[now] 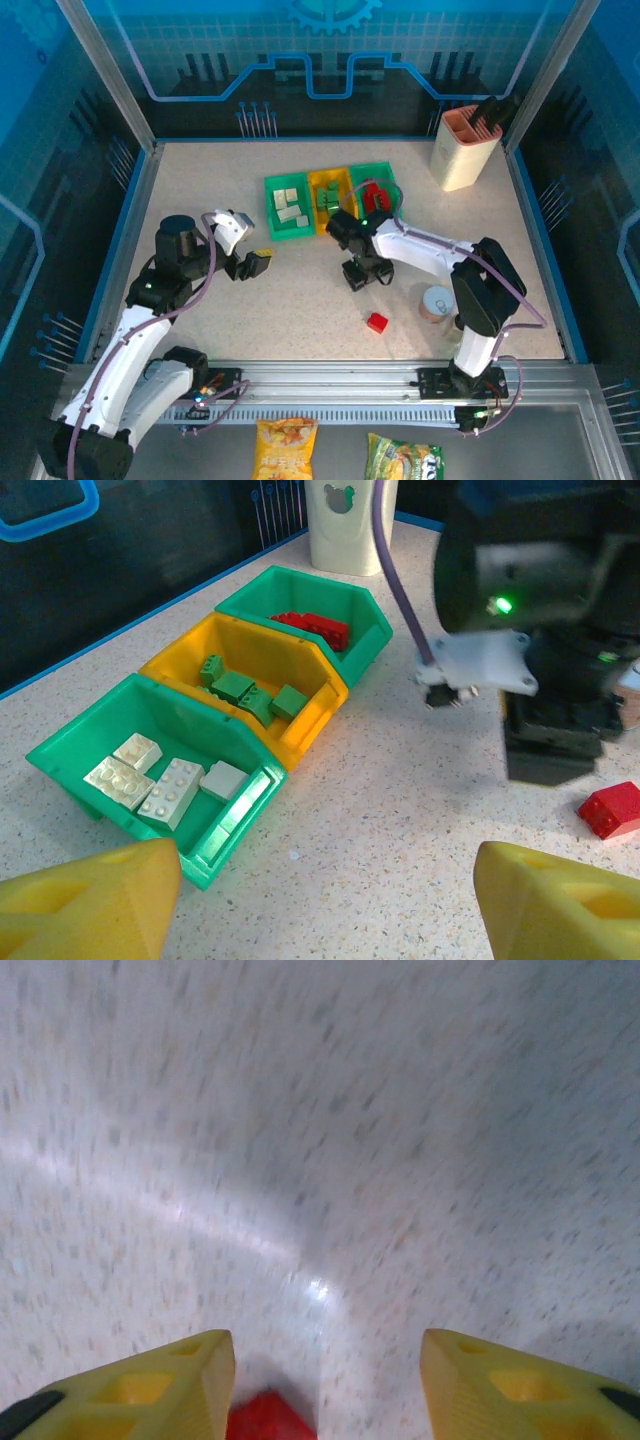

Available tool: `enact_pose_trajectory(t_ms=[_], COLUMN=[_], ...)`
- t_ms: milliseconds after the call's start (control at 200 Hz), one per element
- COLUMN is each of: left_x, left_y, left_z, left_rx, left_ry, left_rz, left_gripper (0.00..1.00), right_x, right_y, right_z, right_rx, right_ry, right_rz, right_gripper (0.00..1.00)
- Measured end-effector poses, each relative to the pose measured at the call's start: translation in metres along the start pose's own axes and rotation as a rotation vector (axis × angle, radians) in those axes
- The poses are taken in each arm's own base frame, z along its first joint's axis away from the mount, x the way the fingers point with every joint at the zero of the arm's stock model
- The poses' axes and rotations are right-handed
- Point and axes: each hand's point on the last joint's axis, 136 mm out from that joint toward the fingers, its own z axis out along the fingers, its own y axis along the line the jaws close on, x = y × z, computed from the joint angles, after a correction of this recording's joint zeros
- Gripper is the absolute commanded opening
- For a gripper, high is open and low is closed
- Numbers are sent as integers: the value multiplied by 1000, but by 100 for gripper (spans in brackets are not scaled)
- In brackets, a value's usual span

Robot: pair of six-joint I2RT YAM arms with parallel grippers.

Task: Sort the legos into containers by color
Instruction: Pick up the lego from the bottom-center of the table.

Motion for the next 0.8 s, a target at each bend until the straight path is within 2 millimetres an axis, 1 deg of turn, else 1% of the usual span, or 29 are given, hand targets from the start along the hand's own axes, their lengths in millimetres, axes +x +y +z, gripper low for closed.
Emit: enact_pose_trajectory(t_ms=[115,285,515,690,800], left_x=[0,0,0,0,0], left_y=[0,0,0,0,0], left_z=[0,0,0,0,0], left_rx=[0,0,0,0,0], left_ry=[0,0,0,0,2], left_rz=[0,0,0,0,-1], left_gripper=[78,78,78,78,78], right_x=[26,52,68,78,83], right_y=[12,20,21,27,29], right_z=[5,15,24,29,33], right_rx=[10,31,29,21,17], right_ry=[51,114,165,198,220], right_rz=[-64,-119,-128,-146,-150], right_gripper=[63,63,59,56,50])
